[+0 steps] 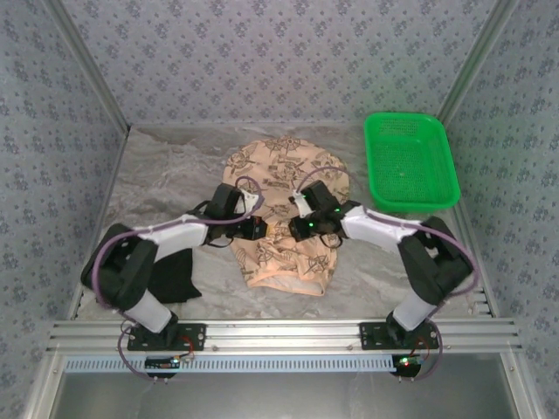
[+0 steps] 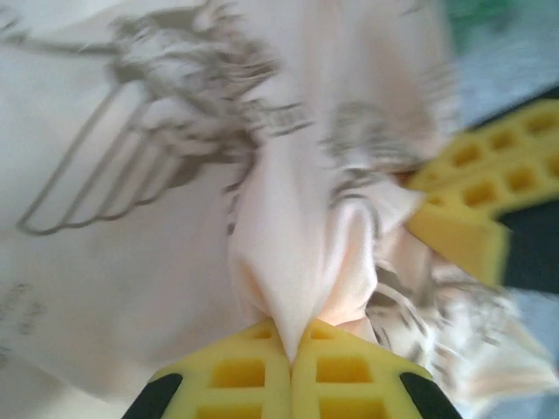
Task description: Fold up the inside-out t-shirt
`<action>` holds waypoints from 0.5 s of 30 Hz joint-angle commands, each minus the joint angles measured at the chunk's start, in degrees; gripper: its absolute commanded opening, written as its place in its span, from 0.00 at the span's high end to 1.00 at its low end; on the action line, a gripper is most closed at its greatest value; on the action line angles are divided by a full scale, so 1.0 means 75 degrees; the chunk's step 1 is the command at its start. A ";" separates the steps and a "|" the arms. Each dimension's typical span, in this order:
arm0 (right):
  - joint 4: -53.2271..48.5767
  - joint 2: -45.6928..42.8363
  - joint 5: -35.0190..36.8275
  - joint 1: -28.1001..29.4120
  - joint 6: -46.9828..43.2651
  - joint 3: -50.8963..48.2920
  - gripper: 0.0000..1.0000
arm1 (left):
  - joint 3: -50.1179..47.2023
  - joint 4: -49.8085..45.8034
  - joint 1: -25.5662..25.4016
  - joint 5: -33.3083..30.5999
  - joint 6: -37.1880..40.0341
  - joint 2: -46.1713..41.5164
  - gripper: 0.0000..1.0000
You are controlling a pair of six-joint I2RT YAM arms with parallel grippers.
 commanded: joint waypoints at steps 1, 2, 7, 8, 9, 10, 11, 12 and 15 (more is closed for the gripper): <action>0.0016 -0.1048 -0.1239 -0.0441 -0.0544 -0.0582 1.00 | -0.0303 0.1192 0.0016 0.1979 0.0501 -0.0713 1.00; 0.0052 -0.1175 -0.1736 -0.0589 -0.0702 -0.0749 1.00 | -0.0347 0.1145 0.0013 0.2344 0.0682 -0.0730 1.00; -0.0026 -0.0974 -0.1441 -0.0999 -0.0665 -0.1270 0.94 | -0.0477 0.0404 -0.0008 0.1438 0.1056 -0.0045 0.92; -0.0066 -0.0840 -0.1330 -0.0990 -0.0686 -0.1289 0.90 | -0.0460 0.0317 -0.0016 0.1169 0.0989 0.0139 0.77; -0.0153 -0.0690 -0.1142 -0.0962 -0.0679 -0.1255 0.83 | -0.0488 0.0332 -0.0017 0.0942 0.0899 0.0309 0.67; -0.0241 -0.0572 -0.0996 -0.0918 -0.0711 -0.1216 0.80 | -0.0518 0.0405 -0.0035 0.0792 0.0802 0.0420 0.64; -0.0376 -0.0513 -0.0780 -0.0869 -0.0743 -0.1157 0.78 | -0.0572 0.0541 -0.0054 0.0759 0.0723 0.0461 0.61; -0.0592 -0.0537 -0.0495 -0.0794 -0.0821 -0.1053 0.74 | -0.0609 0.0660 -0.0098 0.0744 0.0665 0.0456 0.58; -0.1036 -0.0999 -0.0069 -0.0498 -0.1192 -0.0819 0.66 | -0.0601 0.0485 -0.0280 0.0560 0.0749 0.0201 0.56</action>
